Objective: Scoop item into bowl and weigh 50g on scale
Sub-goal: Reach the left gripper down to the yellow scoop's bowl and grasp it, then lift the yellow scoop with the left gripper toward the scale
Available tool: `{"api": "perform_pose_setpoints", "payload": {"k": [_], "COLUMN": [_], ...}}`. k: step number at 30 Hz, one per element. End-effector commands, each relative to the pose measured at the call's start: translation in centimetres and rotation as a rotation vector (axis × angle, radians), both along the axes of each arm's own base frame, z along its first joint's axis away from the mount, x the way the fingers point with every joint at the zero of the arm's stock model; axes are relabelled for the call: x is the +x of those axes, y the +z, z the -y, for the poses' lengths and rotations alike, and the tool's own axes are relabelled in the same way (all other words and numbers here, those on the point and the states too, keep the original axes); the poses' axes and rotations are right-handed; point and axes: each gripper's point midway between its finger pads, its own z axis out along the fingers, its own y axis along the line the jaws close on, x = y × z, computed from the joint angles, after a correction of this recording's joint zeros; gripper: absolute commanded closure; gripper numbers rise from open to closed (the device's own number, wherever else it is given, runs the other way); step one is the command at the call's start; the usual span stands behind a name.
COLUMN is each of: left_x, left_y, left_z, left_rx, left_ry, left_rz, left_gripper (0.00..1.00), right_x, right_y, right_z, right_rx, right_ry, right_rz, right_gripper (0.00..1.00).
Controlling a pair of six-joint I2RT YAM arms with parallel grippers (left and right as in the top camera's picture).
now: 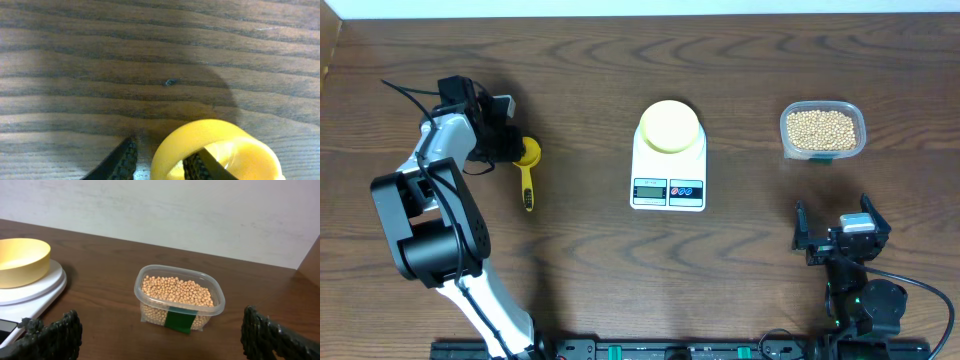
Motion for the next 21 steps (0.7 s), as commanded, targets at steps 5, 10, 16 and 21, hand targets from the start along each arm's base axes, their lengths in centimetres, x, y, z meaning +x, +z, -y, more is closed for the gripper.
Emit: {"api": "perform_pose_setpoints", "payload": {"k": [5,10,16,21], "left_x": [-0.1,1.6,3.6,5.1], "left_y": [-0.9,1.8,8.4,15.0], "left_z": [0.3,-0.1,0.2,4.2], "left_rx": [-0.021,-0.045,-0.092,-0.111], "left_ry": [0.014,0.143,0.295,0.237], "left_rz": [-0.012,0.043,0.198,0.373], "left_gripper": [0.92,0.92,0.93,0.92], "right_x": [0.0,0.0,0.0,0.0], "right_y": [0.0,0.0,0.0,0.0], "right_z": [-0.1,-0.1,-0.1,-0.1], "right_rx": [0.009,0.009,0.009,0.010], "right_ry": [0.001,0.001,0.001,0.001], "right_rz": [0.000,0.000,0.000,0.000], "right_gripper": [0.01,0.01,0.01,0.01]}}
